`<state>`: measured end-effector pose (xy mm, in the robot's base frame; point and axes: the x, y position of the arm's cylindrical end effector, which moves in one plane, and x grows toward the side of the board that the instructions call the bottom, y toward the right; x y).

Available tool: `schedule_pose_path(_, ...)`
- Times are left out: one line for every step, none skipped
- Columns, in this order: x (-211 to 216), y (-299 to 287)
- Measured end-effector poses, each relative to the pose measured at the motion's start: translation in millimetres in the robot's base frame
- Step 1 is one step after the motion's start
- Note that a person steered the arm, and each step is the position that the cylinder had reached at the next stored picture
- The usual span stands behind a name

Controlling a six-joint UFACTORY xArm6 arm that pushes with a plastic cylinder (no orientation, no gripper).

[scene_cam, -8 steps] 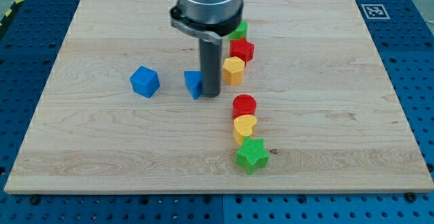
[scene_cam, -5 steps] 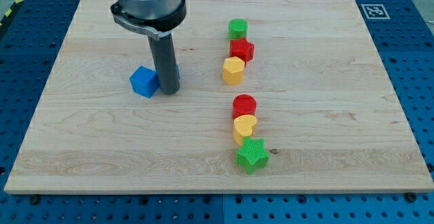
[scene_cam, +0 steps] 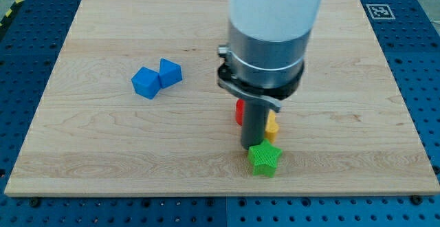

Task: Move yellow heart to the right center

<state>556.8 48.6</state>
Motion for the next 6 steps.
schedule_pose_path(-0.2, 19.5)
schedule_pose_path(-6.1, 20.5)
schedule_pose_path(-15.2, 22.0)
schedule_pose_path(-30.9, 39.6)
schedule_pose_path(-57.2, 47.2)
schedule_pose_path(-80.1, 55.5)
